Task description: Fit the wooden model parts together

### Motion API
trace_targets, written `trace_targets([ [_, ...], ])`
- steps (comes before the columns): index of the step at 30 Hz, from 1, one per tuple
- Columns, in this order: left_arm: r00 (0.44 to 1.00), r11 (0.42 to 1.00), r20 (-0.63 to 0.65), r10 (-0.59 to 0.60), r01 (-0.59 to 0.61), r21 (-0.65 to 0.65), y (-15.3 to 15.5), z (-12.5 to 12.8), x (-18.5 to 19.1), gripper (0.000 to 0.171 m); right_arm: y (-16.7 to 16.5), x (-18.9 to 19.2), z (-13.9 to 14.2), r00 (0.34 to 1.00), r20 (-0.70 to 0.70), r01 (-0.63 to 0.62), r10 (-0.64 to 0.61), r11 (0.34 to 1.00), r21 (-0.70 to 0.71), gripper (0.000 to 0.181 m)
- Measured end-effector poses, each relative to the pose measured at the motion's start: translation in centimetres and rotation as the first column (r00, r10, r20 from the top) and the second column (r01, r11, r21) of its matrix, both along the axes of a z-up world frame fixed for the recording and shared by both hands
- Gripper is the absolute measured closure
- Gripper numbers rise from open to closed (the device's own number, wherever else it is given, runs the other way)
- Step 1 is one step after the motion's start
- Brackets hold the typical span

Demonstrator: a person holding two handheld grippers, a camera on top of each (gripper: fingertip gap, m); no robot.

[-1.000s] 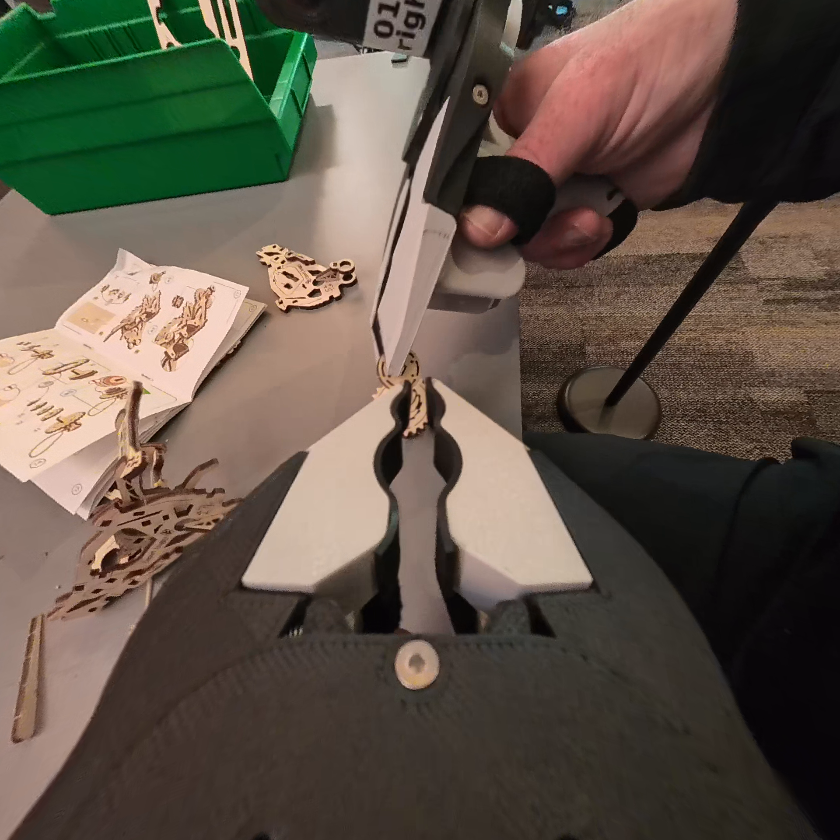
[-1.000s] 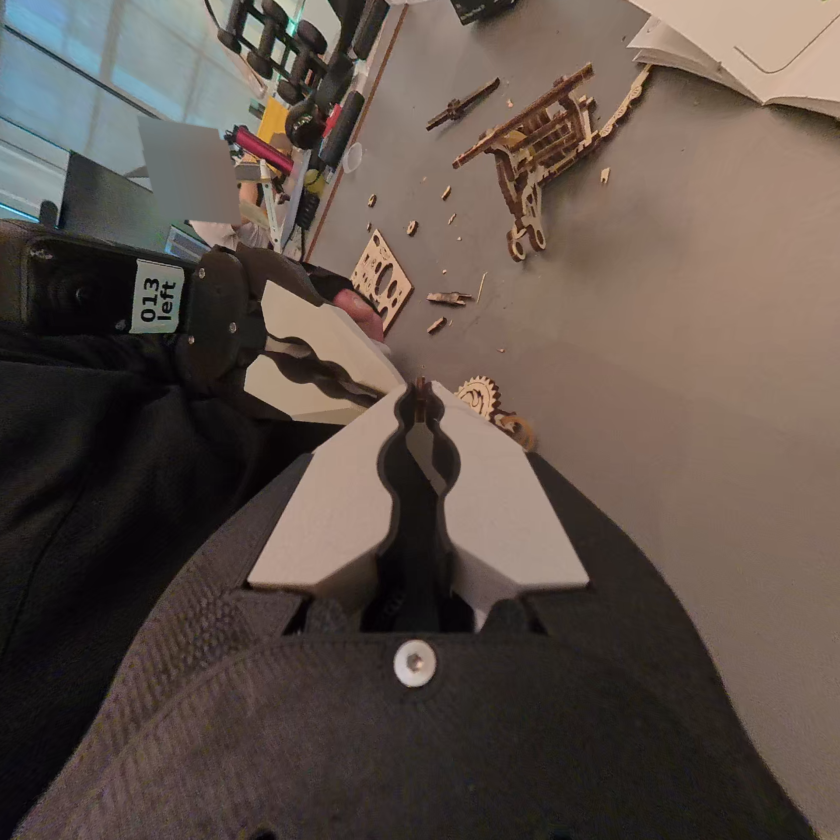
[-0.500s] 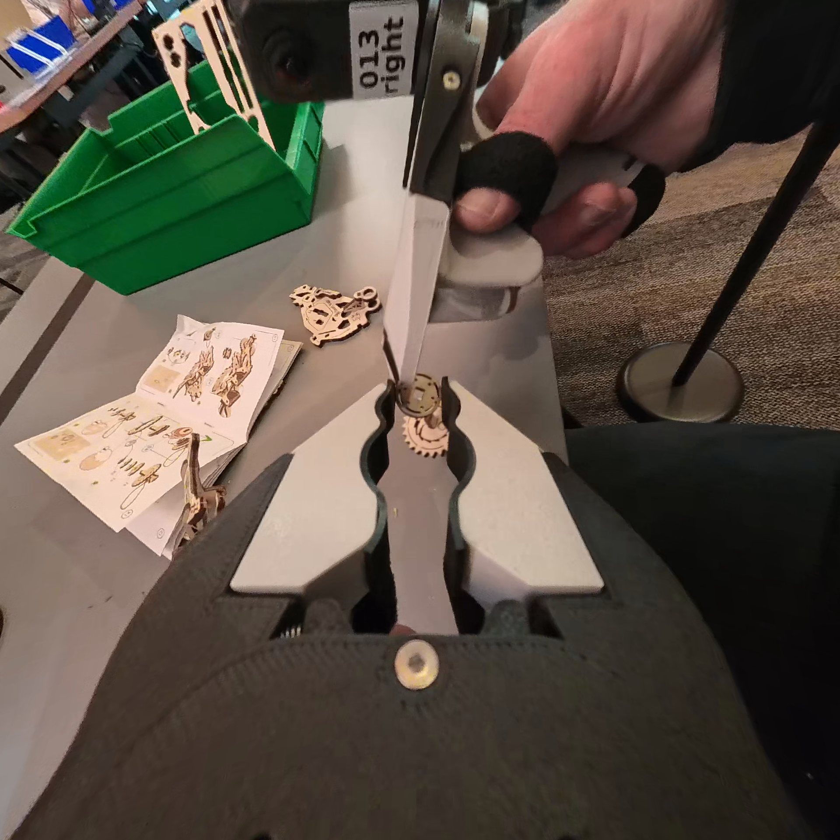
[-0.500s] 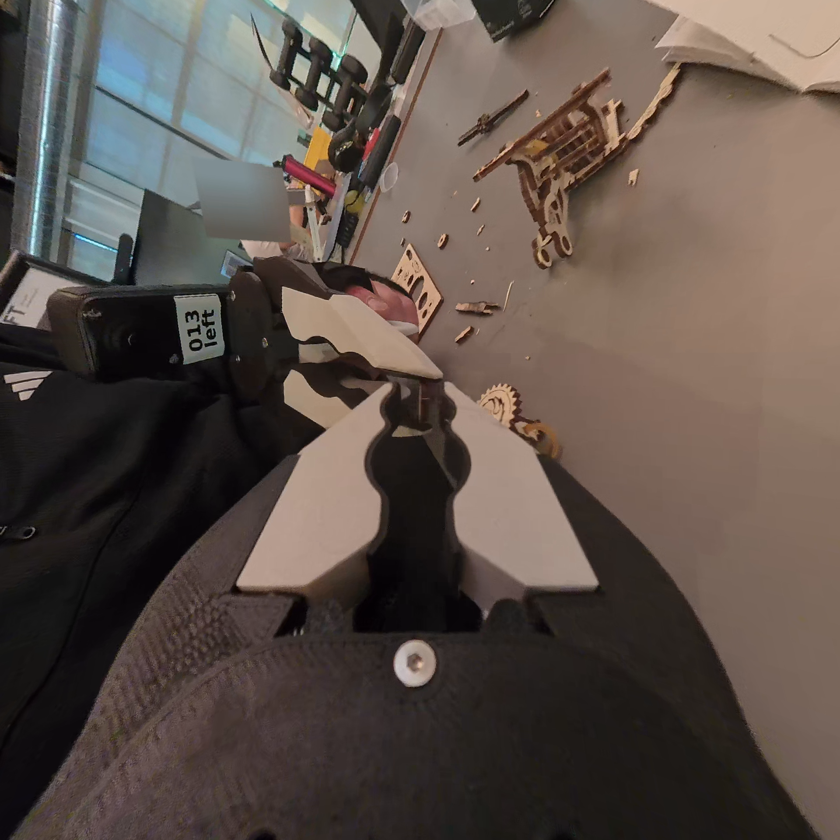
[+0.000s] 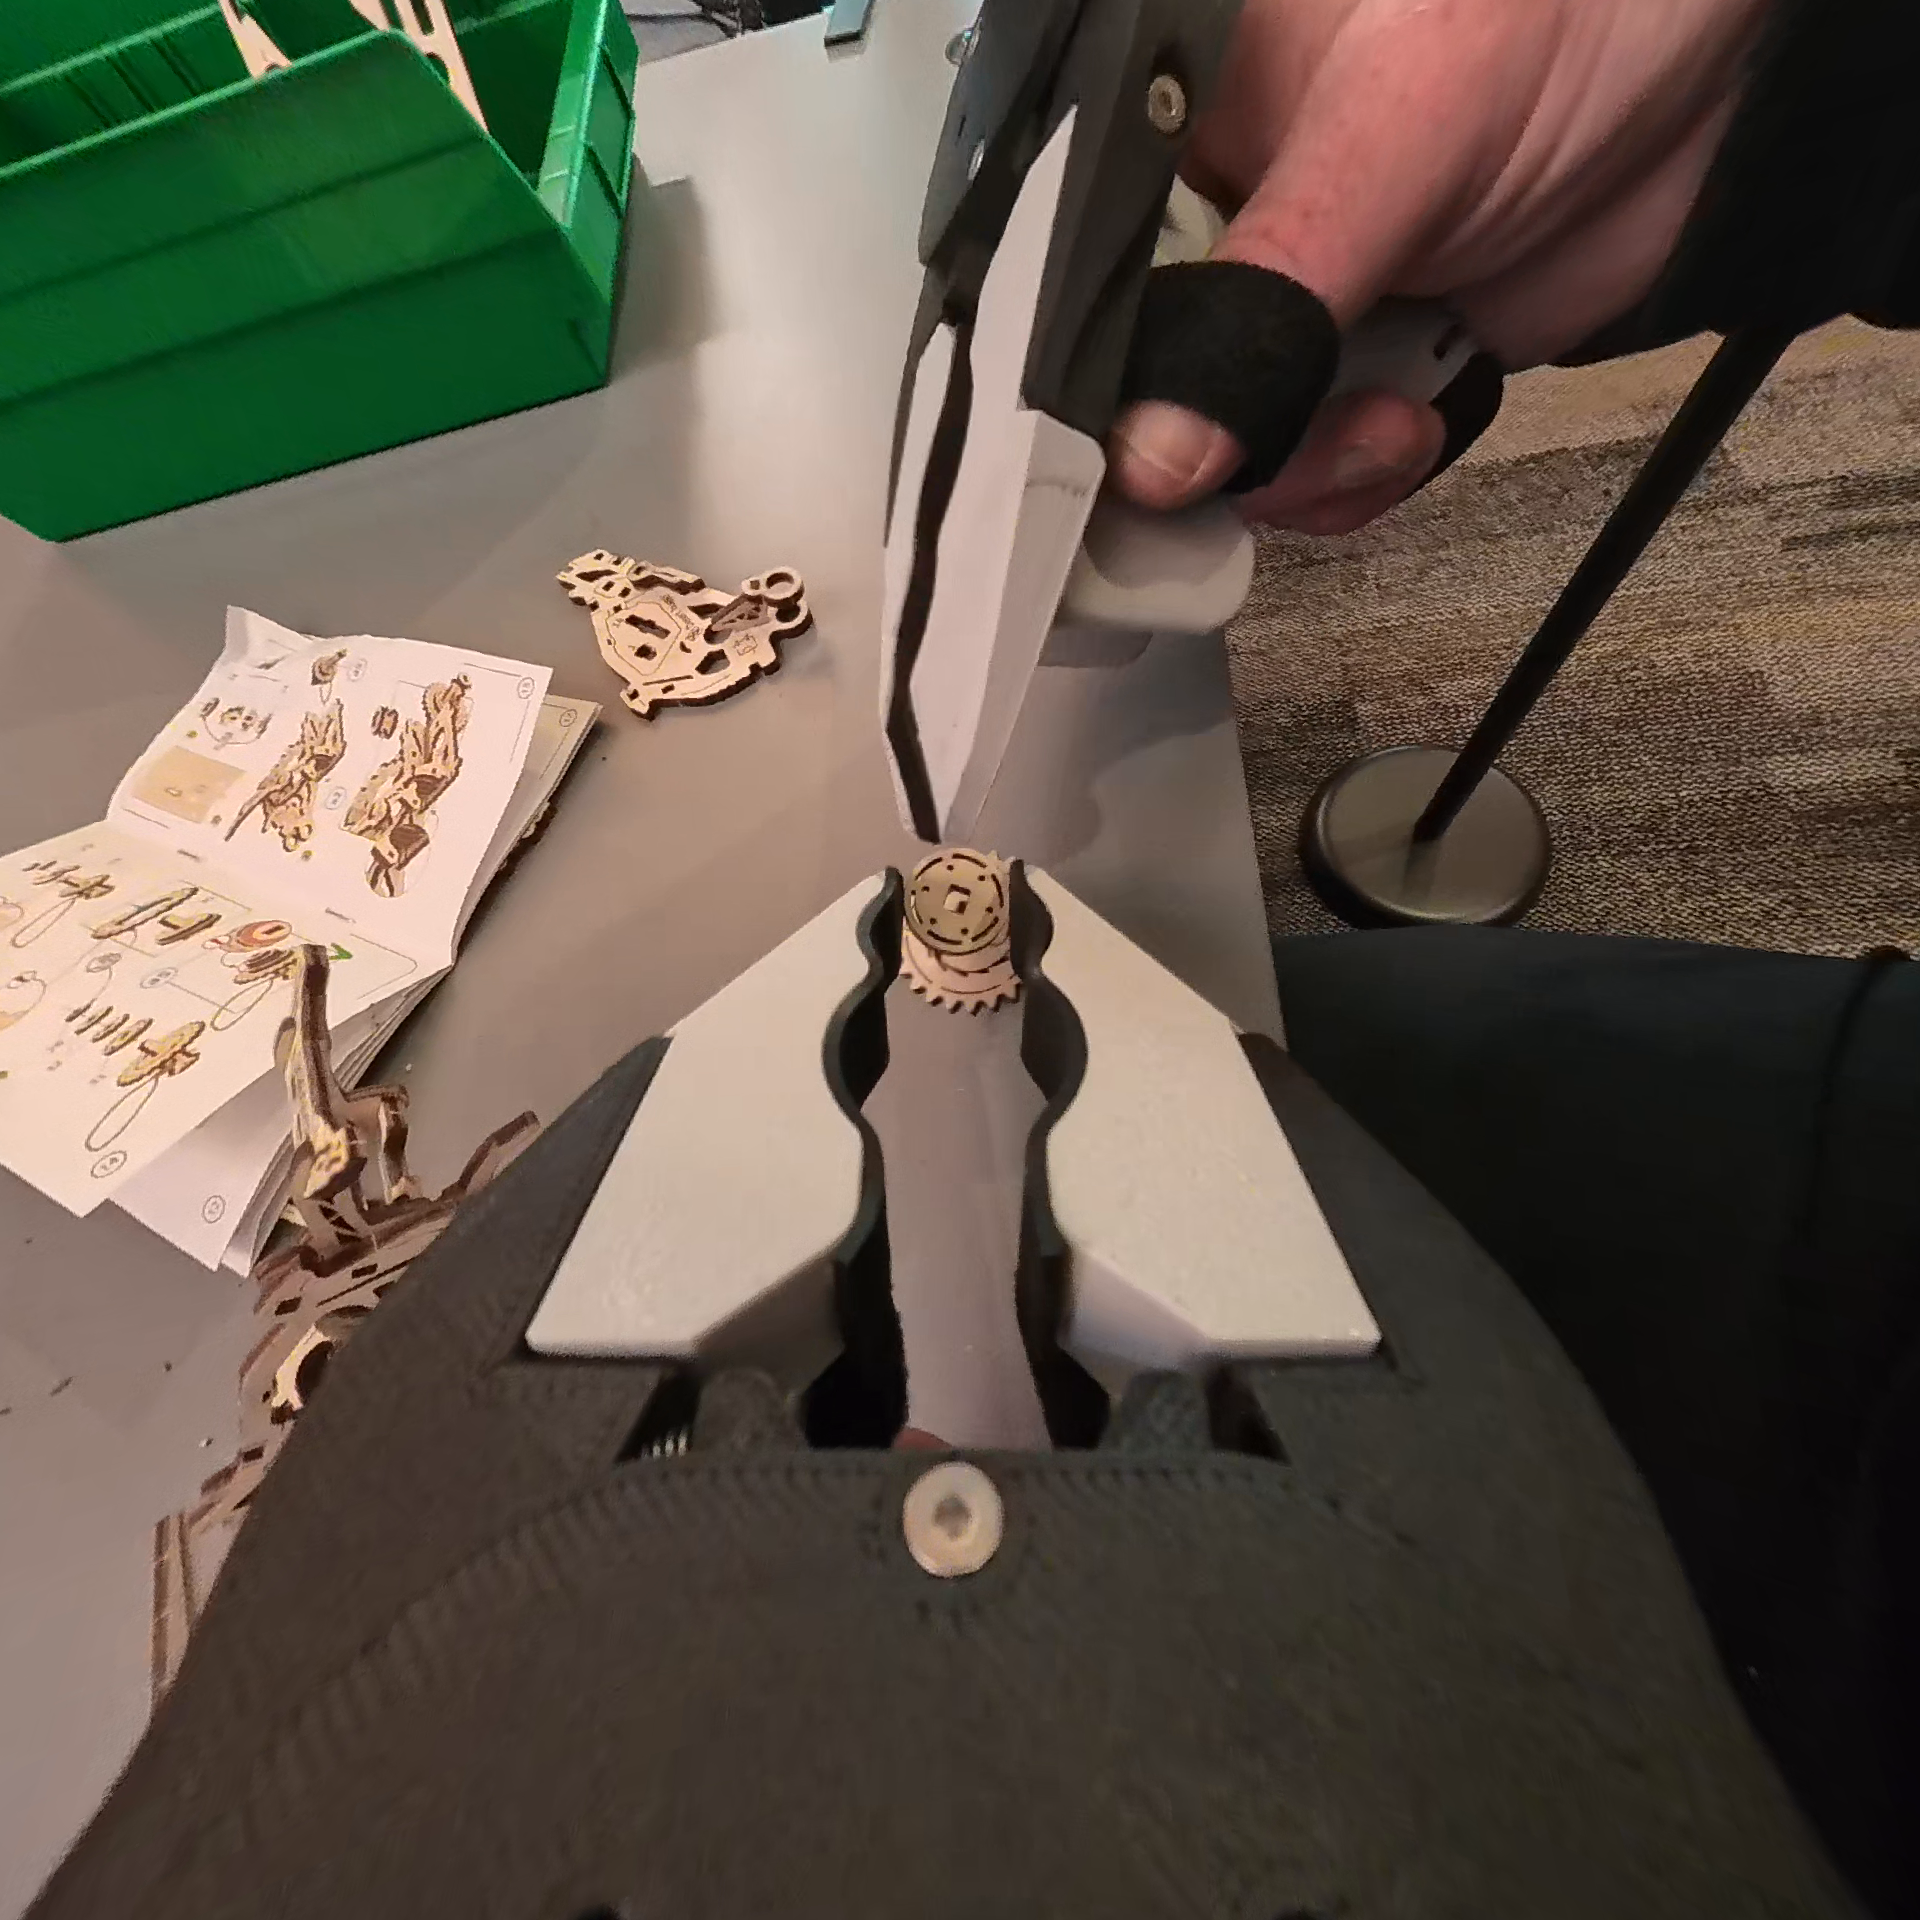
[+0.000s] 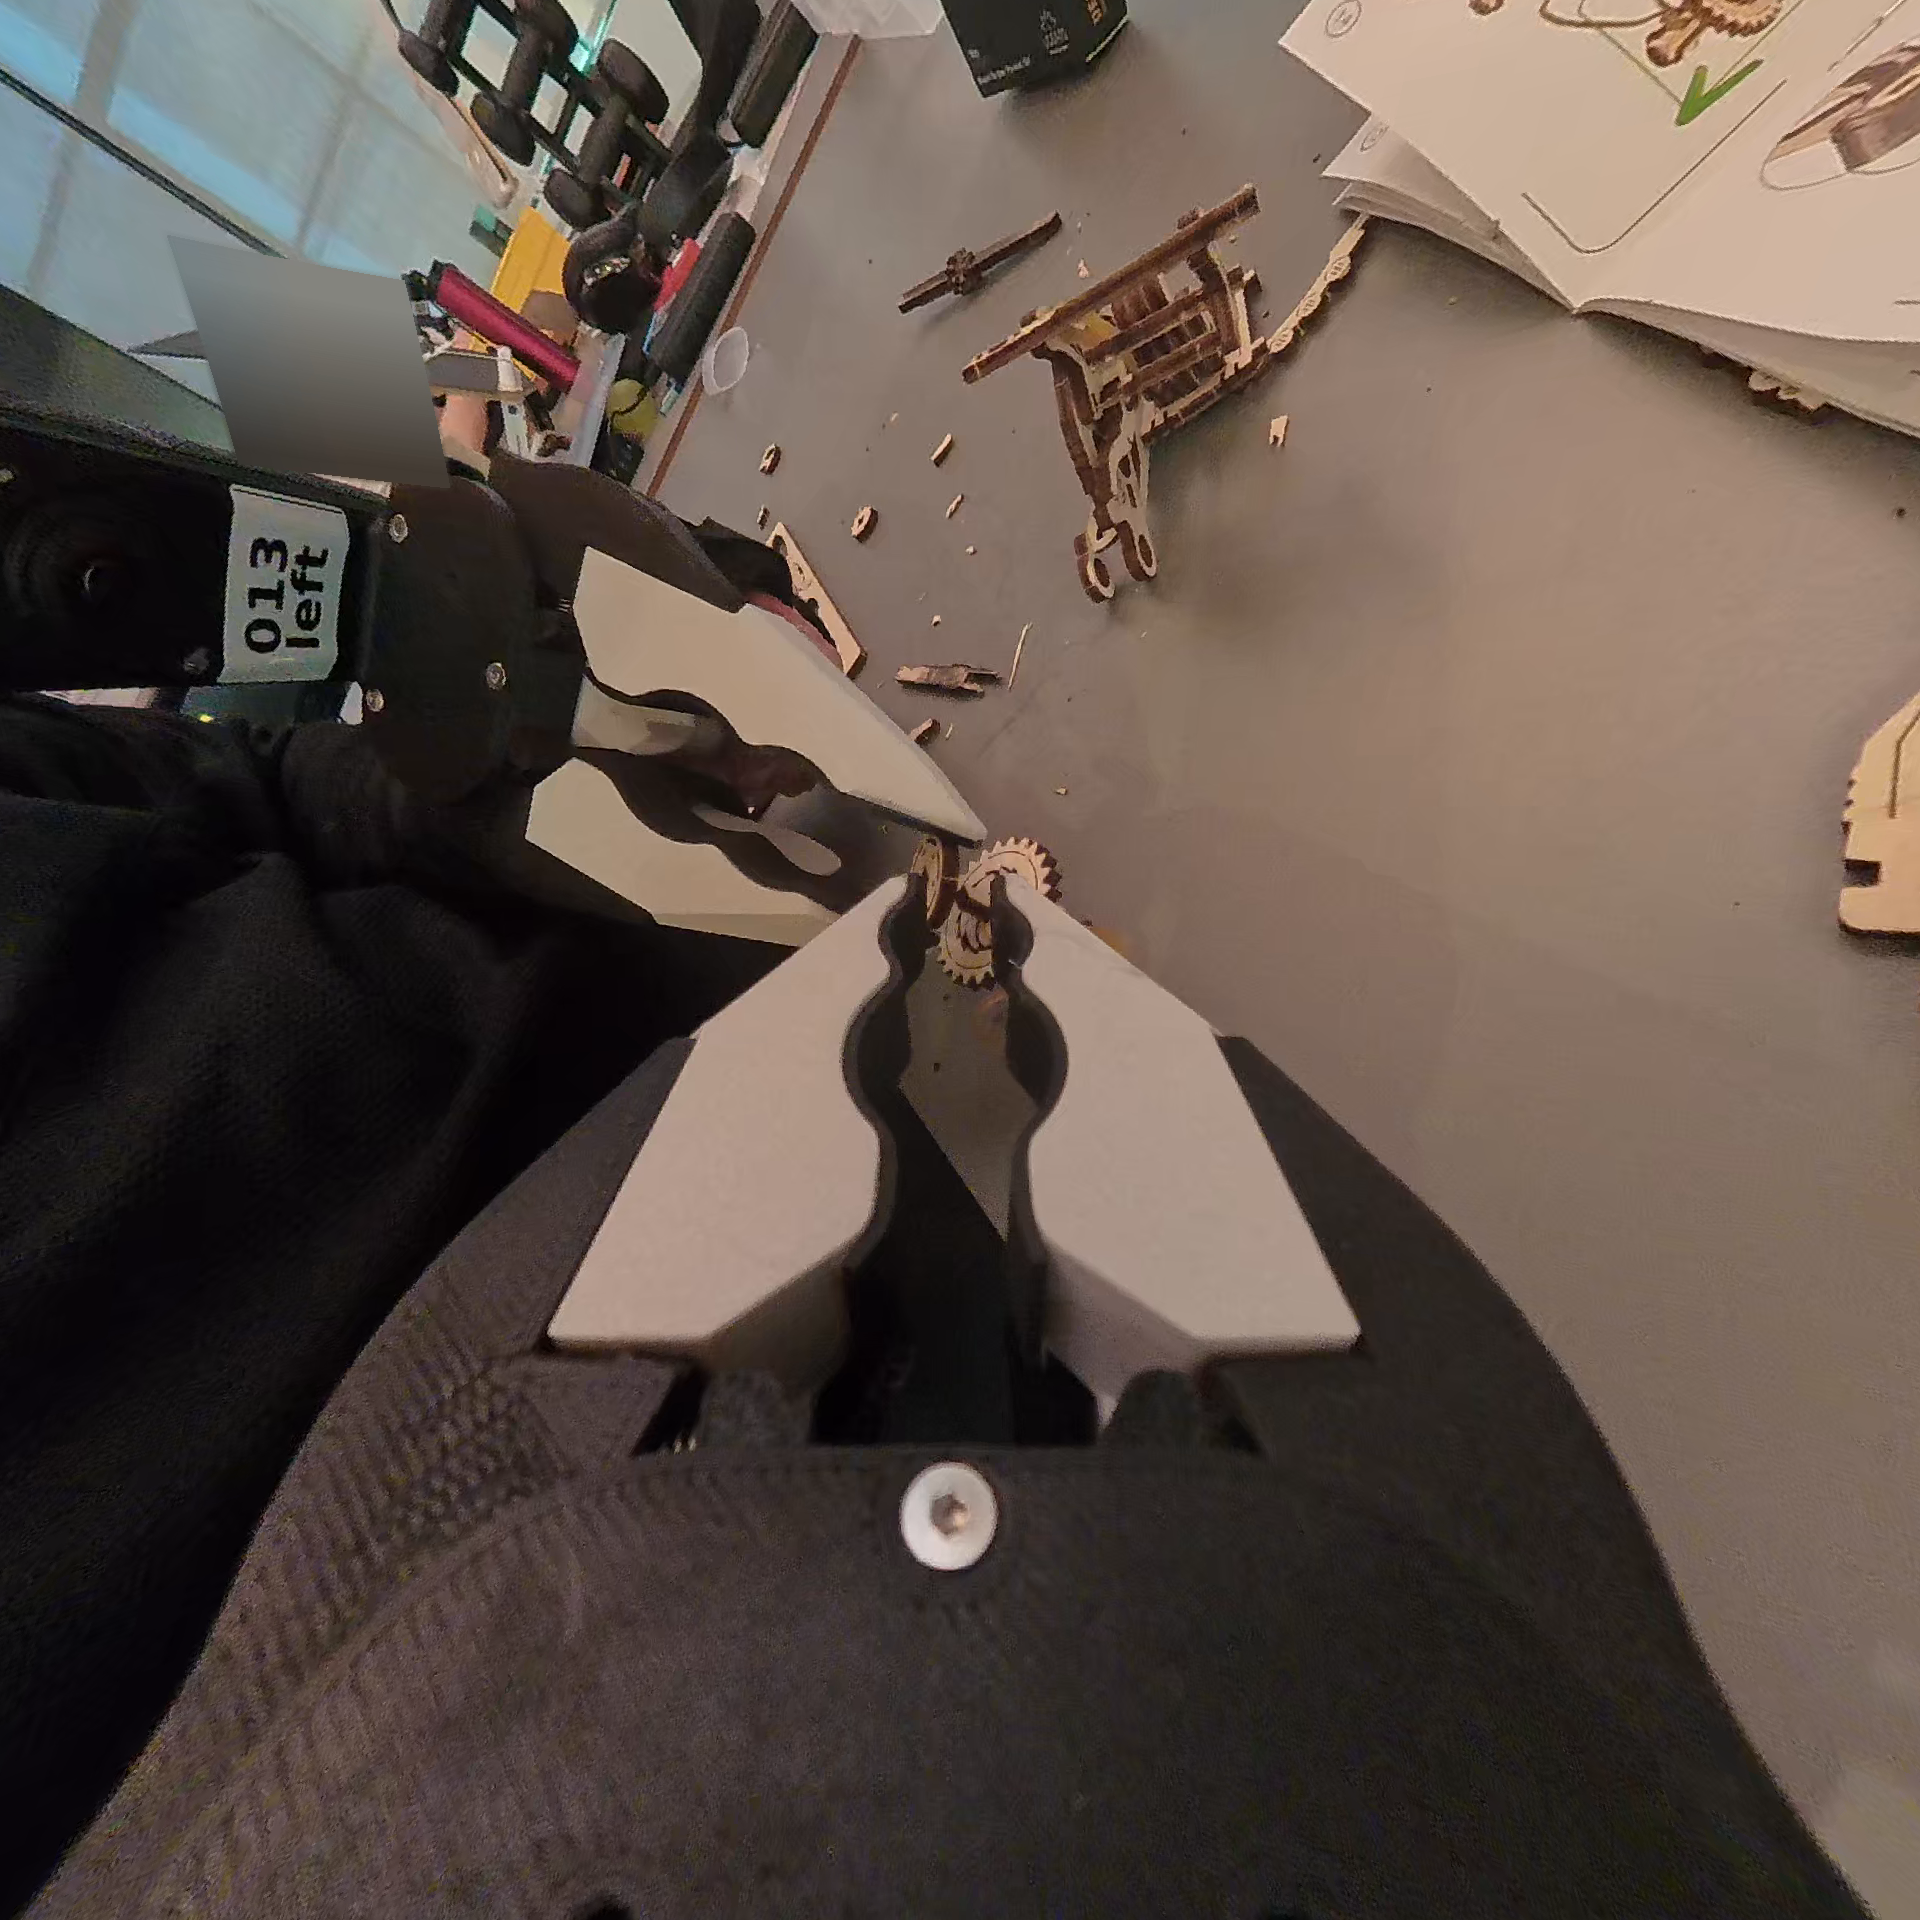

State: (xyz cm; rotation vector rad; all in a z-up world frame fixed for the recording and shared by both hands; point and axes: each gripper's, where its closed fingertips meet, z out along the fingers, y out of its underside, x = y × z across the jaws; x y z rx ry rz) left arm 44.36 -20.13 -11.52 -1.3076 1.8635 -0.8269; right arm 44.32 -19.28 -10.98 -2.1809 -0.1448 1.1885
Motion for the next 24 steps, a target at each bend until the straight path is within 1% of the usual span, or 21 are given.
trace_targets([
  [8,0.999,0.999,-0.037,-0.019,0.018,-0.03,-0.3,-0.6,0.1,0.154,-0.1,-0.1,-0.5,1.0,0.01,-0.005,0.005,1.0,-0.005,0.173],
  [19,0.999,0.997,-0.034,-0.009,0.007,-0.073,-0.1,-0.5,0.1,0.154,0.1,-0.2,-0.8,0.999,0.034,-0.01,0.01,1.0,-0.005,0.174],
  [24,0.999,0.993,-0.035,-0.01,0.006,-0.116,-0.1,-0.5,0.1,0.154,0.2,-0.3,-1.0,0.999,0.045,-0.011,0.012,1.0,-0.008,0.176],
])
